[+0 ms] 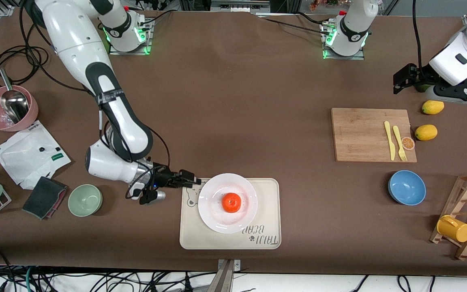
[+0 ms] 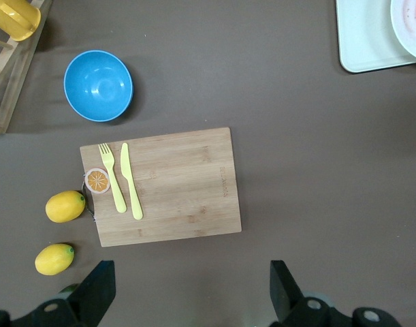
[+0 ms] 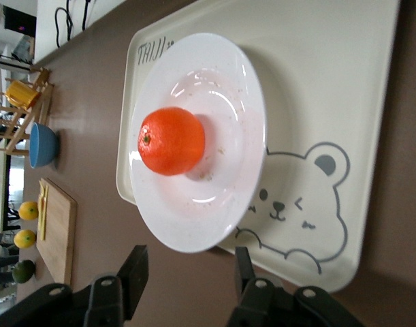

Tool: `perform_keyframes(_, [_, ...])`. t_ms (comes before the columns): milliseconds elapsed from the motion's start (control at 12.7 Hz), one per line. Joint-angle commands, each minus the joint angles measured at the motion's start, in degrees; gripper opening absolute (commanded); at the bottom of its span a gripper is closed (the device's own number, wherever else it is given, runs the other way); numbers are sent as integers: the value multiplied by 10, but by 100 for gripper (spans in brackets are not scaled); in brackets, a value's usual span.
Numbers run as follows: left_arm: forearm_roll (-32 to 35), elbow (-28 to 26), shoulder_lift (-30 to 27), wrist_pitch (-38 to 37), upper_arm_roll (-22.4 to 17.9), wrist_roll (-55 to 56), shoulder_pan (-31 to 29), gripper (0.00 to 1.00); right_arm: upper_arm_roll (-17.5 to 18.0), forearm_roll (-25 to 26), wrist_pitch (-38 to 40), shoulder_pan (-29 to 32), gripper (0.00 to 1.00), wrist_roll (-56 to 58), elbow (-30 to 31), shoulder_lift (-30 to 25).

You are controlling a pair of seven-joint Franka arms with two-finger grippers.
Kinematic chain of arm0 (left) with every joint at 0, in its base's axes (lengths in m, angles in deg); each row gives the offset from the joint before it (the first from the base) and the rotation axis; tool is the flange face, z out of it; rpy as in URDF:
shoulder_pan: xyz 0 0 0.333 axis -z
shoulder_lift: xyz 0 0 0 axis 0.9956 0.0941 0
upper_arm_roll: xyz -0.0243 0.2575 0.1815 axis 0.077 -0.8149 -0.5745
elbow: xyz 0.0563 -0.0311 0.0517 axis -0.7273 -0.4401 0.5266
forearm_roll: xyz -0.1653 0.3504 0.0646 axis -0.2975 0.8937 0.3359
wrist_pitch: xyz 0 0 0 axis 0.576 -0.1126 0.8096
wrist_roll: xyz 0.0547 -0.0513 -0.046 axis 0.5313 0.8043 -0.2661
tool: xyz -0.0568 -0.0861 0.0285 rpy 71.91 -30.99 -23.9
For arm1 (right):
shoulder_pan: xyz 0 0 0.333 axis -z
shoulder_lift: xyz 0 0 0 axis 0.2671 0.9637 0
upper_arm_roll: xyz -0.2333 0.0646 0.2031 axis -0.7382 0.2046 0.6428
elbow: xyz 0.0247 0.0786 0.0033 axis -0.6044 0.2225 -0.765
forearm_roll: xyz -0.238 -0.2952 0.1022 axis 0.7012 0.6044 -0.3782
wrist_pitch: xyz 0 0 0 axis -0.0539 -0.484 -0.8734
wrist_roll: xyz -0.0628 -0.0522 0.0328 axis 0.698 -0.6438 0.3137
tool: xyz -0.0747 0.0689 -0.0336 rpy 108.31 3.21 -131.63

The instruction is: Place orange and plate with both arms

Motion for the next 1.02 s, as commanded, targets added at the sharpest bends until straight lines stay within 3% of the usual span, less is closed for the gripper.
perform_keyframes(0, [-6, 11, 3, -9, 1, 6, 2, 100, -10, 70, 5, 2, 62, -4, 150, -120])
perform_keyframes(314, [-6, 11, 3, -9, 2, 6, 2, 100, -62, 204, 46, 4, 64, -5, 274, -255])
perform_keyframes(393, [-6, 11, 3, -9, 2, 6, 3, 100, -79, 238, 76, 5, 70, -5, 279, -278])
perform_keyframes(550, [-6, 12, 3, -10, 2, 6, 3, 100, -113, 321, 135, 5, 73, -9, 276, -319])
perform_keyframes(628, [-6, 12, 3, -9, 2, 6, 2, 100, -117, 353, 150, 5, 80, -11, 275, -340])
perform_keyframes(707, [-6, 12, 4, -9, 2, 6, 3, 100, -123, 381, 168, 5, 98, -34, 274, -362])
perform_keyframes(942, [-6, 12, 3, -10, 3, 6, 3, 100, -119, 492, 248, 5, 100, -143, 228, -416])
